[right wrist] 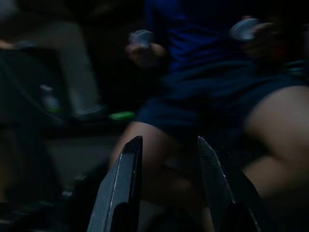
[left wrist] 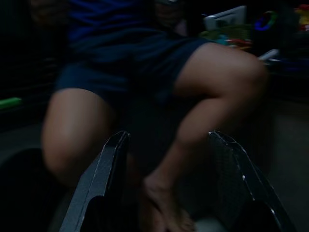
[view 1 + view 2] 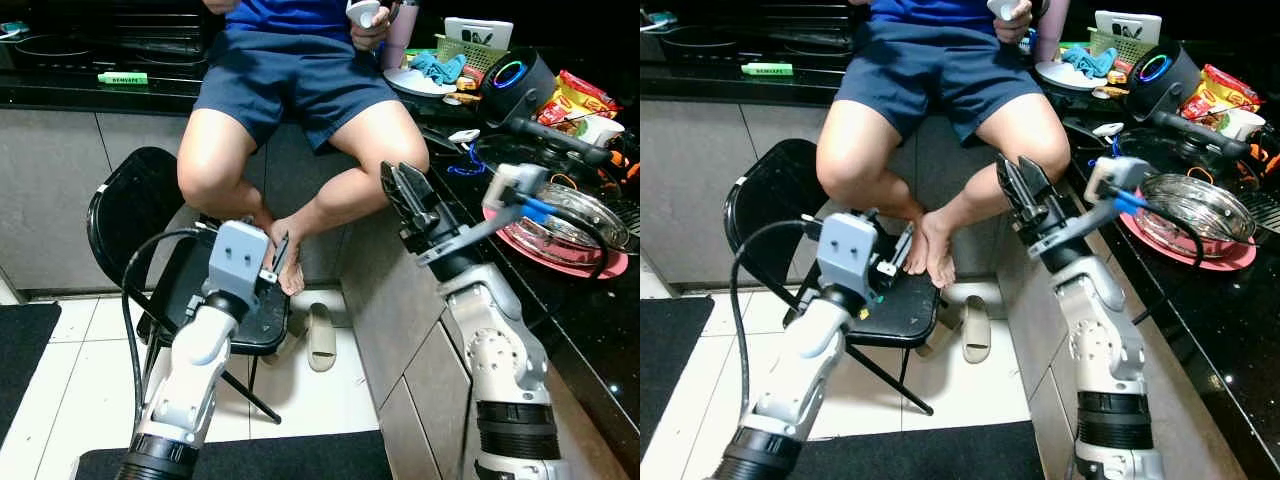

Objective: Kitchen organization

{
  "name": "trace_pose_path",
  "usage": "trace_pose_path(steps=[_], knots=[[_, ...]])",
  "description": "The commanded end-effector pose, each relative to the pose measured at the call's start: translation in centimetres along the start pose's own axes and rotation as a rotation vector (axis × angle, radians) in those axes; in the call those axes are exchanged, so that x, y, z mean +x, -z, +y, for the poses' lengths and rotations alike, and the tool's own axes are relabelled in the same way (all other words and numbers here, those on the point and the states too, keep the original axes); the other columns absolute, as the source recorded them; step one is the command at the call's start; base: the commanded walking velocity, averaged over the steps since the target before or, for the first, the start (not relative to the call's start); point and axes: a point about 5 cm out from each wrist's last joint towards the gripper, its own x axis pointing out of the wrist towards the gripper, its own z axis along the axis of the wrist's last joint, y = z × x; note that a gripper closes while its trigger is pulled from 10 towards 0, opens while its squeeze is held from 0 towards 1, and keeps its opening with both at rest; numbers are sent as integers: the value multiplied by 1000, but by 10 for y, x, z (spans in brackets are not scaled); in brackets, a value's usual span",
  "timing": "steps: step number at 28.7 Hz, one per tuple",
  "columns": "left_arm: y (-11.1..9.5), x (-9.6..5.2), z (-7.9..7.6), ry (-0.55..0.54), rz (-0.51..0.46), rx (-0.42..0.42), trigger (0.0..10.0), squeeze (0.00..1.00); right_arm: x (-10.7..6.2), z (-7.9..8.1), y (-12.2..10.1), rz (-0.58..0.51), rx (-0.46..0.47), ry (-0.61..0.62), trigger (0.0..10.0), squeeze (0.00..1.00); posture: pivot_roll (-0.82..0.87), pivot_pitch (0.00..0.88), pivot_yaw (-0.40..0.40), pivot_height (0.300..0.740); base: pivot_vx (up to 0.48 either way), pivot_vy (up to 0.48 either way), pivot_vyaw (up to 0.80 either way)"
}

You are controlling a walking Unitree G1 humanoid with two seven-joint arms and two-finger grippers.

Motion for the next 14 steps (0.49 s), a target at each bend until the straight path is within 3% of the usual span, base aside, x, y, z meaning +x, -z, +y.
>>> trace_pose_path(steps=[1,3,8,14], knots=[[-3,2,3,-18,-3,16,10000,0,0,-5,1,13,-44,37,10000,0,-4,0,-130,740,0,0,0],[-2,0,8,-35,2,20,10000,0,0,-8,3,38,-51,52,10000,0,-5,0,-120,740,0,0,-800],[2,-4,2,-6,22,26,10000,0,-4,-15,-3,33,-60,96,10000,0,-22,0,-97,740,0,0,-800],[1,2,-3,21,17,26,10000,0,-4,-19,-10,2,-74,120,10000,0,-39,0,-80,740,0,0,-800]])
